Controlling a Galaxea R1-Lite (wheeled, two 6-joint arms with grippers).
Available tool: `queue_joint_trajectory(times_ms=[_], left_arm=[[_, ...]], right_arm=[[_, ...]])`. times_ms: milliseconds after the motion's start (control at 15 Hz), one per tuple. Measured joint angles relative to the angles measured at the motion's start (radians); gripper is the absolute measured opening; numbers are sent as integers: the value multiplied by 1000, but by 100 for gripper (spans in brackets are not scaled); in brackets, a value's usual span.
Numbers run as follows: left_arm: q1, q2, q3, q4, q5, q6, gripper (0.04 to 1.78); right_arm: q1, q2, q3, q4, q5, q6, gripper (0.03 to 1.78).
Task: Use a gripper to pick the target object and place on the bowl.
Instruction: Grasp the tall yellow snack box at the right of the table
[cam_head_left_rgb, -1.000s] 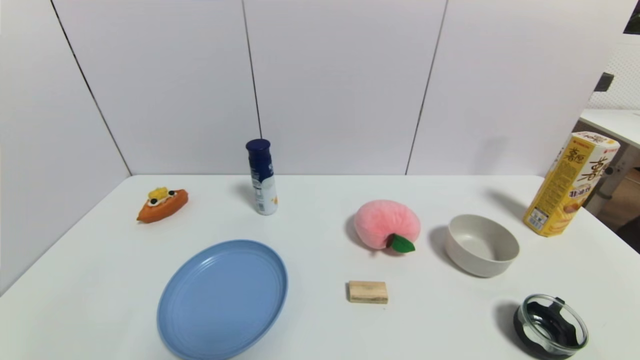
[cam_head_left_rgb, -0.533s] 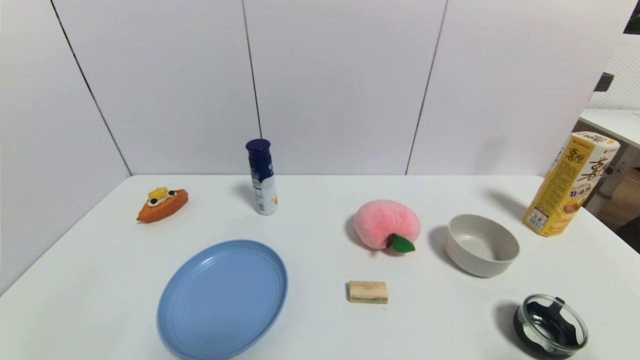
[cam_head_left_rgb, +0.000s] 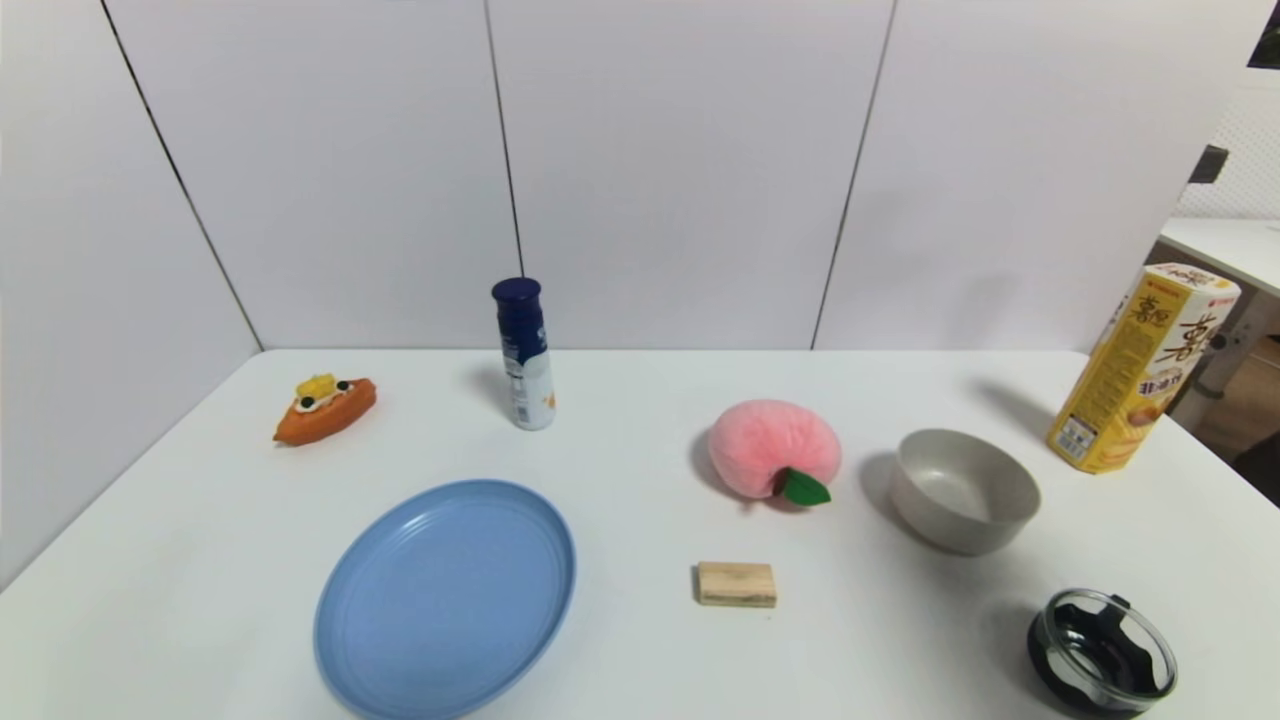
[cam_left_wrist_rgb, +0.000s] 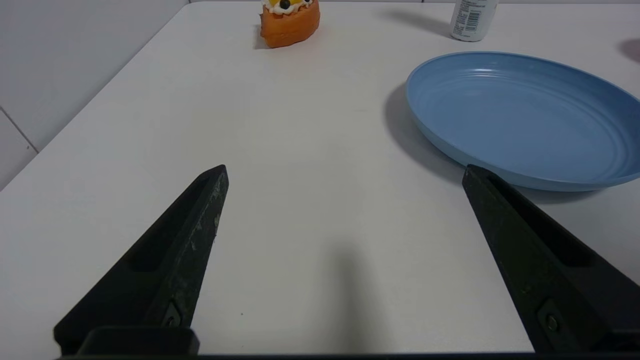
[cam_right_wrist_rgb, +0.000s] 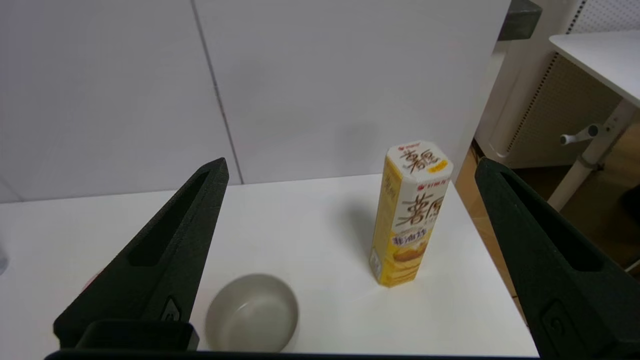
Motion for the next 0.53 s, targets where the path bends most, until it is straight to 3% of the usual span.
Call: queue_joint_trajectory(times_ms=[133,267,400,533], left_arm=[[0,0,0,0,0,0,169],[0,0,0,0,0,0,169],[0,0,0,0,0,0,169],[0,0,0,0,0,0,169]], right_arm=[[-59,116,-83,-4,53,-4,171],[-131,191,-116,-9,159,-24,171],[-201,240,-124,-16,276,-91,171],[-258,285,-103,-69,364,-184,171]])
